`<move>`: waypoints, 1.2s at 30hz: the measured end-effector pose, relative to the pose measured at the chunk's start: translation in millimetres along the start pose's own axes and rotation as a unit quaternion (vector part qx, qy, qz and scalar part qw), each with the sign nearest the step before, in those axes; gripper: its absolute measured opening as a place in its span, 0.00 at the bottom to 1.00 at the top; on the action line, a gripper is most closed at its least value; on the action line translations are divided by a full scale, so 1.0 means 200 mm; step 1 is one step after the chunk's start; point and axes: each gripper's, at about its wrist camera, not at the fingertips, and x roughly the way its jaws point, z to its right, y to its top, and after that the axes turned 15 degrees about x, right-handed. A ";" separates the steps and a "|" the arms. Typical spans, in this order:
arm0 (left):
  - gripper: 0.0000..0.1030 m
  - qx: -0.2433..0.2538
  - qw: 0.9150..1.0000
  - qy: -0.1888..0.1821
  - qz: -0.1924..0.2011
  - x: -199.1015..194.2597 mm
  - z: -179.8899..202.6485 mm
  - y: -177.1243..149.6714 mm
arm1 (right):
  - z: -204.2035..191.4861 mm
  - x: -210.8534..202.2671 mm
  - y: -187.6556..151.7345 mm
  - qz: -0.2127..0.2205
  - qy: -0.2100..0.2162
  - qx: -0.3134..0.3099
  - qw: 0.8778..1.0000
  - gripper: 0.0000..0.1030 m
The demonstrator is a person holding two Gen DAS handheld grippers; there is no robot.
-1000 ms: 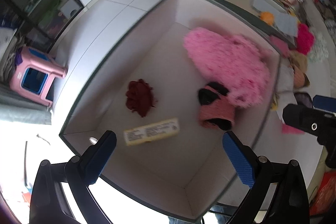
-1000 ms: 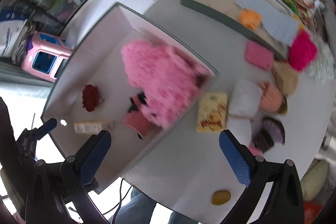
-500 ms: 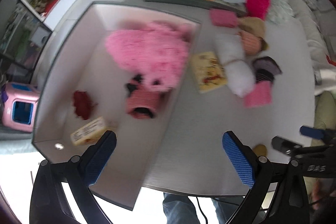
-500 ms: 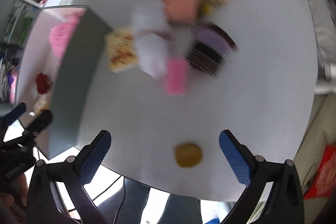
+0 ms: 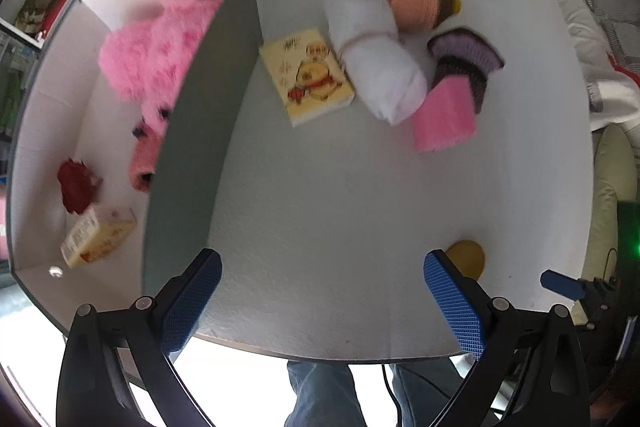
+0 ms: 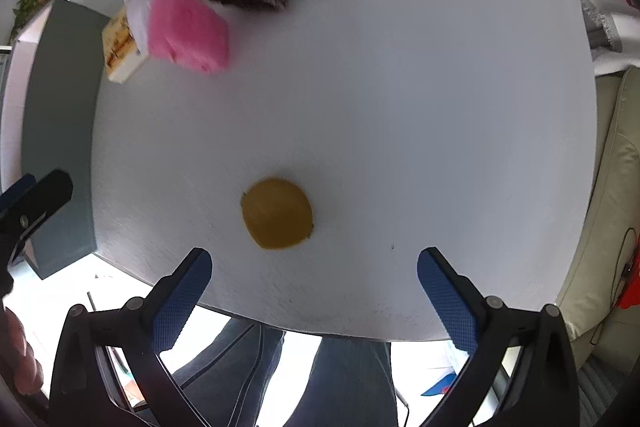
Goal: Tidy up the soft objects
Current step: 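Move both tools back over the table toward the remaining items, then grasp the yellow round pad with the right tool while the left tool grasps the pink foam block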
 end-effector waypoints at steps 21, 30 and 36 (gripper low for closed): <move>0.99 -0.004 1.000 -0.007 0.004 0.02 0.12 0.25 | -0.36 0.28 -0.04 0.036 -0.065 -0.099 0.992 0.84; 0.99 0.014 1.000 -0.011 0.005 0.09 0.31 0.47 | -0.21 0.21 -0.02 0.037 -0.034 -0.062 0.997 0.47; 0.99 -0.027 0.999 -0.023 -0.024 0.27 0.37 0.56 | 0.01 0.13 0.01 0.046 -0.025 -0.016 0.999 0.46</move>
